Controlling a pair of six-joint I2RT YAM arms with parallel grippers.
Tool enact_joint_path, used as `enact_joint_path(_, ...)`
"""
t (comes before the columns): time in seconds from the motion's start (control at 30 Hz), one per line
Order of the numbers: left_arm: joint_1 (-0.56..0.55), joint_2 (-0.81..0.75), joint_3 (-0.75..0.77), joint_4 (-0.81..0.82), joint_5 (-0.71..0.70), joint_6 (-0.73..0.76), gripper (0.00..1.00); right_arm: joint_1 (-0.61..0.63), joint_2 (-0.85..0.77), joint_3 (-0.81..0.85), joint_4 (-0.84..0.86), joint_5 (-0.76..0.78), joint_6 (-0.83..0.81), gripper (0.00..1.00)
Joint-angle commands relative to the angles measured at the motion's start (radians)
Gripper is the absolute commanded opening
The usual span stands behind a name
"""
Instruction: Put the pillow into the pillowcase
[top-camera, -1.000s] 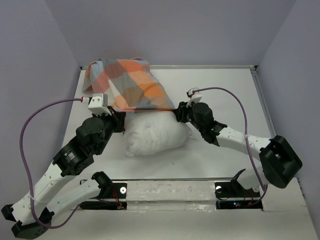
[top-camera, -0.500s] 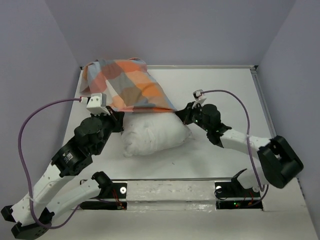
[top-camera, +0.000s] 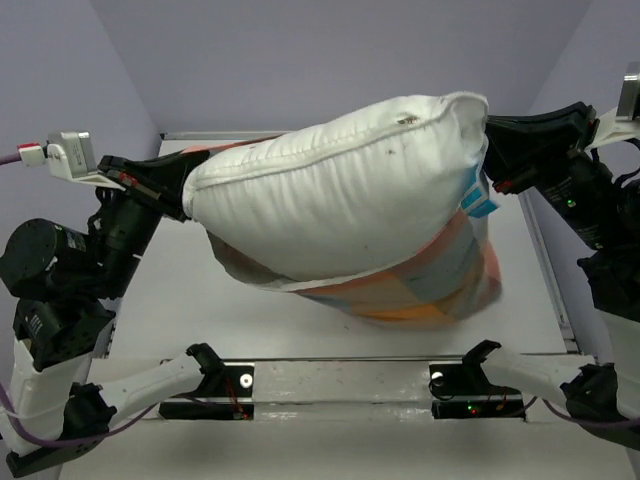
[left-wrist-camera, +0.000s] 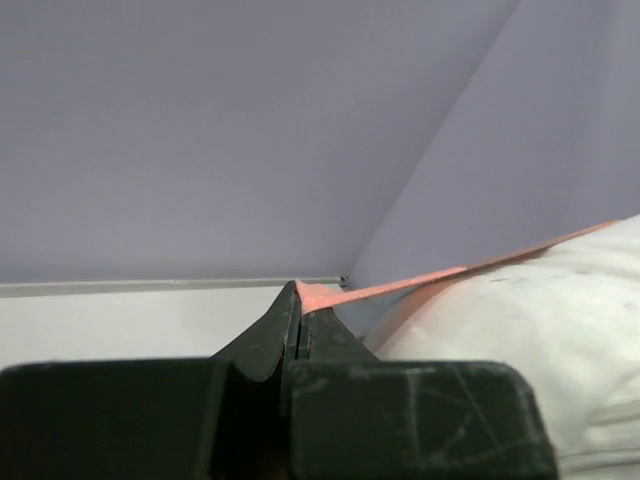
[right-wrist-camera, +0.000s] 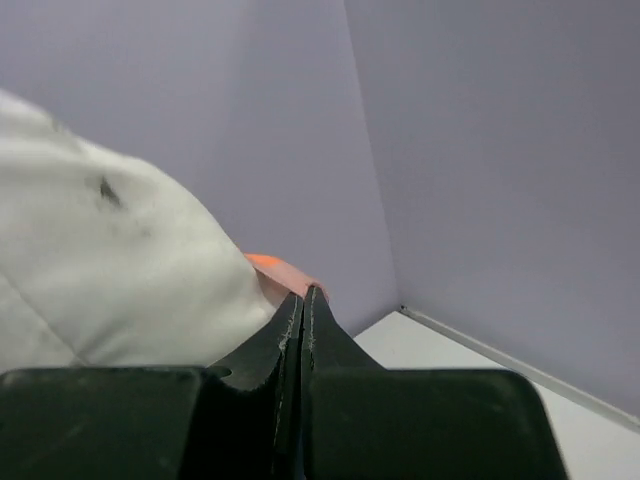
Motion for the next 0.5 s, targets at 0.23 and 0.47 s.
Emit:
enact_joint_path(0.23,0.019,0.160,0.411,-0.069,0.035,0.054,0.00,-0.019,0.201,0.514,-0.253,0.163,-0.071,0.00)
enact_joint_path(0.47,0.020,0.073,-0.030,0.135,-0.197,0.080,0.00,-0.019,0.281,-0.005,-0.171,0.368,-0.082,0.00)
